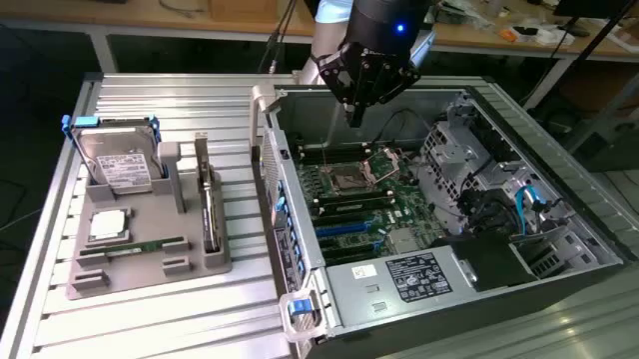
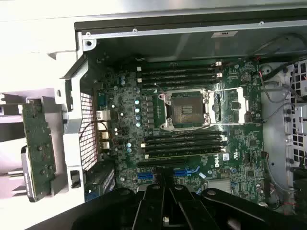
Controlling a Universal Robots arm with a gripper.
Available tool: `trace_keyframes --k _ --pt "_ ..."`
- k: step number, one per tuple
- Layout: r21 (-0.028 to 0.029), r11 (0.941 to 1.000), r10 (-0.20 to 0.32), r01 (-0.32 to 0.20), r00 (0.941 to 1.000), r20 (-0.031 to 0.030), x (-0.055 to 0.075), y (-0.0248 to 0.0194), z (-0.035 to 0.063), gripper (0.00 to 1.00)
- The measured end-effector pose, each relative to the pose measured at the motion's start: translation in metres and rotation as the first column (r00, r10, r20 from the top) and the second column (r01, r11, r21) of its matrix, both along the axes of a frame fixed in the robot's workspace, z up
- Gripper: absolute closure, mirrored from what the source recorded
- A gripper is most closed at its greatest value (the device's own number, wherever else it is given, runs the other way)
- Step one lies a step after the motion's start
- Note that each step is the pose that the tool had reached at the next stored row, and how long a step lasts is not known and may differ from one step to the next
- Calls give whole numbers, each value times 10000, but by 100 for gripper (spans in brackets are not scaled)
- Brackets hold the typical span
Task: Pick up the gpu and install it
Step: 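Reach for the gpu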
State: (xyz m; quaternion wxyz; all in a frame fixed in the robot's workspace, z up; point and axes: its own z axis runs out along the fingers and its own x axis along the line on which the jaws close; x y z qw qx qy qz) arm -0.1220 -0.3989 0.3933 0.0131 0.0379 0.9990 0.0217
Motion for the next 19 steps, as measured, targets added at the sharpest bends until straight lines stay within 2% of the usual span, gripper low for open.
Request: trace_keyframes --k 7,19 --pt "1 10000 0 0 10000 2 -11 0 -1 90" --pt "1 10000 1 -1 10000 0 -251 0 -3 90"
